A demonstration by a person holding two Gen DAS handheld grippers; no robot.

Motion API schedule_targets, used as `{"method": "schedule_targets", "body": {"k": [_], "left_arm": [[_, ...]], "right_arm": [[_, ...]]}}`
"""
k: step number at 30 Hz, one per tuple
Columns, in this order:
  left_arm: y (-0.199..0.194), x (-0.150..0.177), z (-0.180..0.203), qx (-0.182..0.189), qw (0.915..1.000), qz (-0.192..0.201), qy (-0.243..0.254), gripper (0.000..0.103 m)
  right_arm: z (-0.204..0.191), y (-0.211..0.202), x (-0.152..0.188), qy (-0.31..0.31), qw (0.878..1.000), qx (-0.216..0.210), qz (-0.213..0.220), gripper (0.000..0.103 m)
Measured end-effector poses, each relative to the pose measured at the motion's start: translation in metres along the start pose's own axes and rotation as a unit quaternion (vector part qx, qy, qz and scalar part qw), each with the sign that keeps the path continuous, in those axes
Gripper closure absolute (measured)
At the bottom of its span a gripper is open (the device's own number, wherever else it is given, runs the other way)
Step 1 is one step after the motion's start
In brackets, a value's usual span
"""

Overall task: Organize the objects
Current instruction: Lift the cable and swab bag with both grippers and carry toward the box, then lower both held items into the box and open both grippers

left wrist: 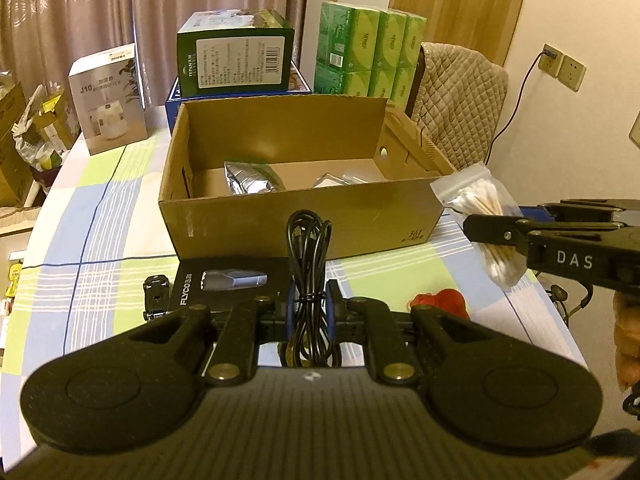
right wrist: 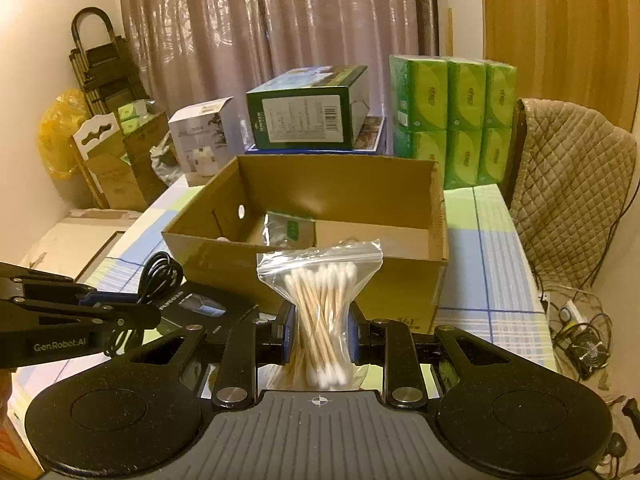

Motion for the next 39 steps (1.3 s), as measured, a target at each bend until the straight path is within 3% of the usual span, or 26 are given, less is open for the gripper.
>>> {"method": "schedule_targets", "body": {"k": [15,24,39], "left_arm": [[0.003,-0.012,0.004,0.005,1.0,0.0,0.009,0.092],[0.006,-0.026,-0.002,0.004,1.0,0.004,0.004,0.092],[0.032,-0.084,-0.01,-0.004,1.0,0.004,0.007,0.092]], "right_arm": [[0.003,0.0,-0.016,-0.015,1.0,0.003,-0.002,0.081],[0.008,0.011,-0.042,-0.001,1.0,-0.017,-0.001,0.081],[0.043,0.044,-0.092,0.022,1.0,-0.014,-0.002,0.081]]}}
Point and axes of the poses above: each gripper's, at about its wrist camera, not at the fingertips, and y roughly the way its jaws point, z to its right, x to its underside, the point moved 1 cm from there along y, roughly the way its jaws point, and after that the axes turned 15 degrees about -x, right-handed, at the moved point
